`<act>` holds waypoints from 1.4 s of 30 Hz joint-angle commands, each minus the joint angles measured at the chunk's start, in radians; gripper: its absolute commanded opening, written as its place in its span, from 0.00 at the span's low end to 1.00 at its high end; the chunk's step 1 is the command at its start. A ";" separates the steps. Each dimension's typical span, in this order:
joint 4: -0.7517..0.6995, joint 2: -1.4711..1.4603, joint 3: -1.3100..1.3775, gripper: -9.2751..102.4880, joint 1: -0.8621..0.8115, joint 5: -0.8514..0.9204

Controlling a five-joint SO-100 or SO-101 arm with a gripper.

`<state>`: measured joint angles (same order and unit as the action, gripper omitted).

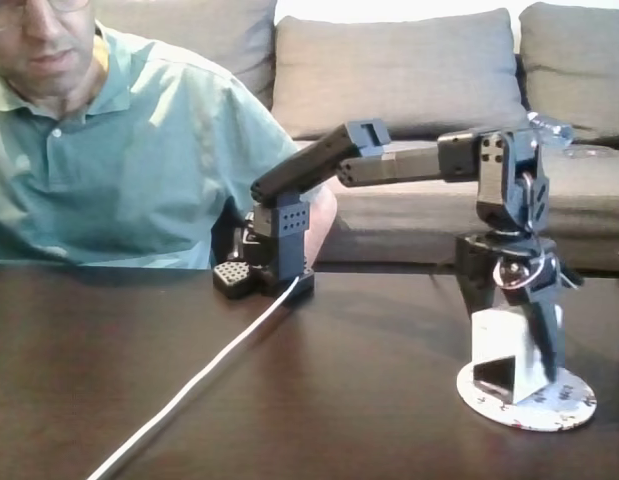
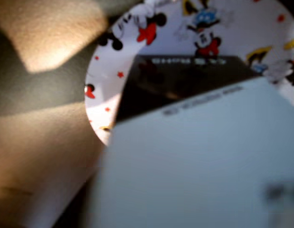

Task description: Grasp a servo box and put it on the zirlivani.

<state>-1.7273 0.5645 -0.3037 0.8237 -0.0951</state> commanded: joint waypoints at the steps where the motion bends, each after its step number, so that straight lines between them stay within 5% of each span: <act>1: -0.037 0.021 0.034 0.41 0.008 -0.005; 14: -0.083 0.213 0.044 0.40 0.058 -0.009; 23: -0.084 0.643 -0.462 0.40 0.101 -0.044; 26: -0.080 0.857 -0.644 0.33 0.072 -0.037; 35: -0.072 1.503 -1.058 0.10 -0.325 0.109; 42: 0.261 1.965 -1.674 0.09 -0.727 0.249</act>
<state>-1.5984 2.3439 -1.7503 0.2056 0.1197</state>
